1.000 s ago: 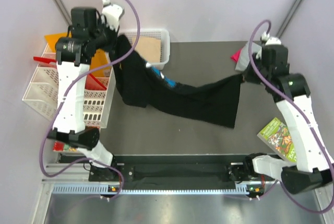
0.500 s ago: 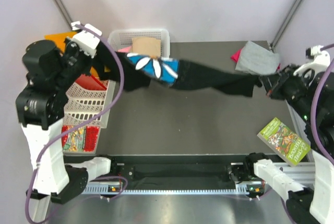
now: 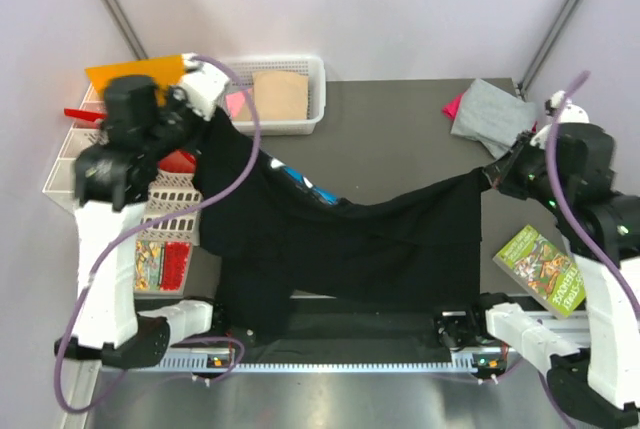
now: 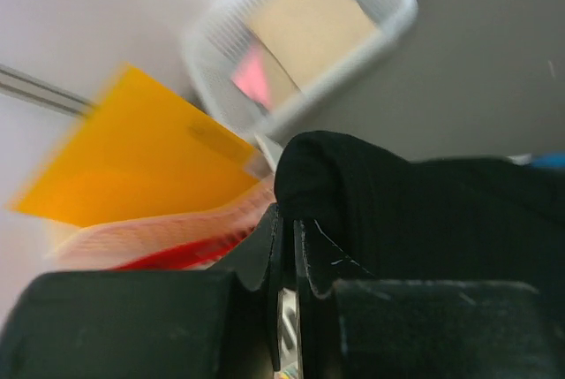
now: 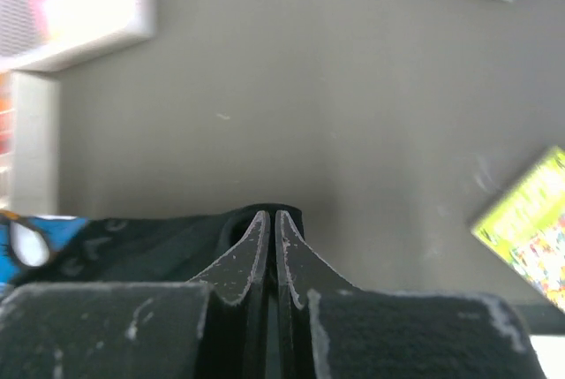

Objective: Fold and stack the t-shirts
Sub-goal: Flatten out the tshirt

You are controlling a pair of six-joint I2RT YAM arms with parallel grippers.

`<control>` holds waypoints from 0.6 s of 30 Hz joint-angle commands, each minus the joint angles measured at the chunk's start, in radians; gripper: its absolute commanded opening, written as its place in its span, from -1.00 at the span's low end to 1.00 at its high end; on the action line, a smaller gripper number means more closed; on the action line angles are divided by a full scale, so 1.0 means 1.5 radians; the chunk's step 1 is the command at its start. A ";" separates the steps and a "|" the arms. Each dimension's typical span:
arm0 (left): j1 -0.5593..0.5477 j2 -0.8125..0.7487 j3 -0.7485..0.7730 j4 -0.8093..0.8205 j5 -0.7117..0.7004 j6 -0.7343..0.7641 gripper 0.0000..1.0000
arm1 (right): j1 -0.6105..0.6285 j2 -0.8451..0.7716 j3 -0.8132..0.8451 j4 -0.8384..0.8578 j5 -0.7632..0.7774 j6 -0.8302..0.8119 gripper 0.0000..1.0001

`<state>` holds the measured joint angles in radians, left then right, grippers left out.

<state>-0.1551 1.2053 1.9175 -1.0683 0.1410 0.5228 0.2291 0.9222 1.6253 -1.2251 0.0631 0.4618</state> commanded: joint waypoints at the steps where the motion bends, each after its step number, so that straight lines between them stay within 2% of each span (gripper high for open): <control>1: 0.002 0.030 -0.226 0.065 0.047 0.017 -1.00 | 0.005 0.047 -0.105 0.064 0.121 0.044 -1.00; 2: 0.002 0.047 -0.258 0.078 0.053 0.021 -1.00 | 0.005 0.050 -0.169 0.079 0.132 0.051 -1.00; 4: 0.002 0.074 -0.329 0.113 0.051 0.034 -1.00 | 0.004 0.058 -0.230 0.137 0.157 0.080 -1.00; 5: 0.002 0.107 -0.342 0.148 0.038 0.037 -1.00 | 0.002 0.062 -0.284 0.159 0.161 0.085 -1.00; 7: 0.002 0.148 -0.354 0.171 0.022 0.053 -1.00 | 0.003 0.087 -0.325 0.216 0.169 0.094 -1.00; 13: 0.002 0.347 -0.263 0.211 -0.073 0.076 -1.00 | 0.003 0.176 -0.365 0.278 0.210 0.061 -1.00; 18: 0.002 0.406 -0.221 0.251 -0.118 0.077 -1.00 | -0.012 0.218 -0.359 0.311 0.251 0.013 -1.00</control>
<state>-0.1555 1.7947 1.5162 -0.8028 0.0566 0.6121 0.2264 1.2198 1.0611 -0.8635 0.3527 0.5419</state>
